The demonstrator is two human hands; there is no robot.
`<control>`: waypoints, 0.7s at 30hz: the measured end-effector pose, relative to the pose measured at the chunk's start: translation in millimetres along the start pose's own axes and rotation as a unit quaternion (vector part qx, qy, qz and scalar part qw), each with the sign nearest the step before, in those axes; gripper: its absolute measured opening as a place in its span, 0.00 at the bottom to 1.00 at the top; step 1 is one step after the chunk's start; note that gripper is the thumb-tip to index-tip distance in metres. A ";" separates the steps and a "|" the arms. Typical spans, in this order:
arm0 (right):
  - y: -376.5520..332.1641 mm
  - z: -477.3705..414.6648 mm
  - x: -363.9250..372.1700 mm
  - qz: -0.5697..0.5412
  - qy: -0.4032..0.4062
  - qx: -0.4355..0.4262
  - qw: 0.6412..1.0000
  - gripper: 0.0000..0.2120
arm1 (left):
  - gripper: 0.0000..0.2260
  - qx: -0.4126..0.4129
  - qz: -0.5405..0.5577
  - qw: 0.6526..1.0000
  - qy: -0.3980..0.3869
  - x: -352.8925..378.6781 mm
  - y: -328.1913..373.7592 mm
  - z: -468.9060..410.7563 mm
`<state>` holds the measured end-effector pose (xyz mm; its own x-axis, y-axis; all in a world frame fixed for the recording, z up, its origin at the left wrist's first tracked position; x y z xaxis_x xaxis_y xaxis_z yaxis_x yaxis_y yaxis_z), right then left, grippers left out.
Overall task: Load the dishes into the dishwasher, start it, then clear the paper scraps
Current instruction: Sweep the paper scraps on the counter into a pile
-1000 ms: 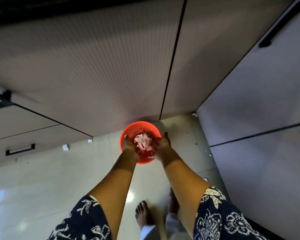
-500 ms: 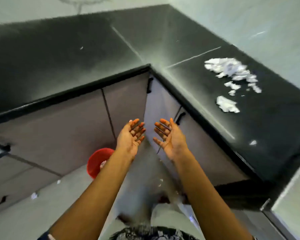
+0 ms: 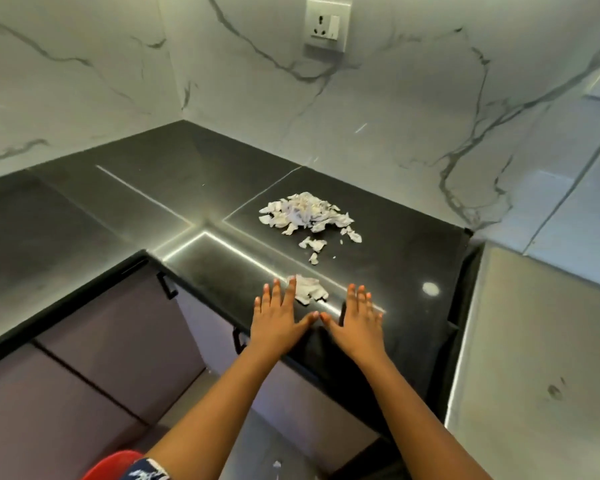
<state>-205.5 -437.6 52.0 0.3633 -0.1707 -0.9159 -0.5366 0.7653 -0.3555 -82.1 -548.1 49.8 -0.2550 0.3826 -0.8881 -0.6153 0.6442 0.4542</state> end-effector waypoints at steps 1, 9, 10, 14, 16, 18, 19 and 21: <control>1.1 -14.3 2.2 0.013 -0.006 0.001 1.000 0.41 | 0.38 -0.008 -0.013 1.000 -0.003 4.5 -0.8 -12.6; -26.5 -109.1 -2.9 0.057 0.005 -0.025 0.998 0.41 | 0.31 -0.016 -0.093 0.995 0.005 -0.9 -11.8 -101.5; -30.7 -119.8 -4.5 0.054 0.006 -0.023 0.998 0.41 | 0.31 -0.019 -0.092 0.996 0.003 -3.1 -12.6 -112.9; -47.1 -155.8 -8.9 0.034 0.004 -0.017 0.999 0.39 | 0.32 -0.023 -0.068 0.997 0.002 -12.6 -16.7 -154.9; -49.1 -163.5 -20.1 -0.027 0.030 -0.024 0.999 0.35 | 0.34 -0.009 -0.038 0.999 0.032 -23.9 -19.0 -161.3; -37.1 -166.5 -44.3 -0.117 0.107 -0.019 0.987 0.29 | 0.35 0.012 -0.011 0.993 0.113 -47.3 -26.6 -157.8; -27.8 -172.8 -54.8 -0.155 0.139 -0.003 0.978 0.27 | 0.34 0.013 0.002 0.988 0.151 -60.5 -36.4 -159.4; -12.1 -198.7 -59.5 -0.193 0.136 0.046 0.971 0.27 | 0.32 -0.022 0.048 0.982 0.182 -78.8 -67.7 -177.0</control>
<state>-371.9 -560.0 73.8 0.3020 -0.6042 -0.7373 -0.3254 0.6617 -0.6755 -152.4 -739.1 76.4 -0.5585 0.1729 -0.8113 -0.6049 0.5843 0.5410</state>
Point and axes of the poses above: each hand's wrist, its own z-axis away from the middle knuckle, its own x-axis out of the palm, y = z × x, the point moved 10 cm from there along -z, towards the middle knuckle, and after that the axes turned 7 degrees about x, right-handed, at the moved point
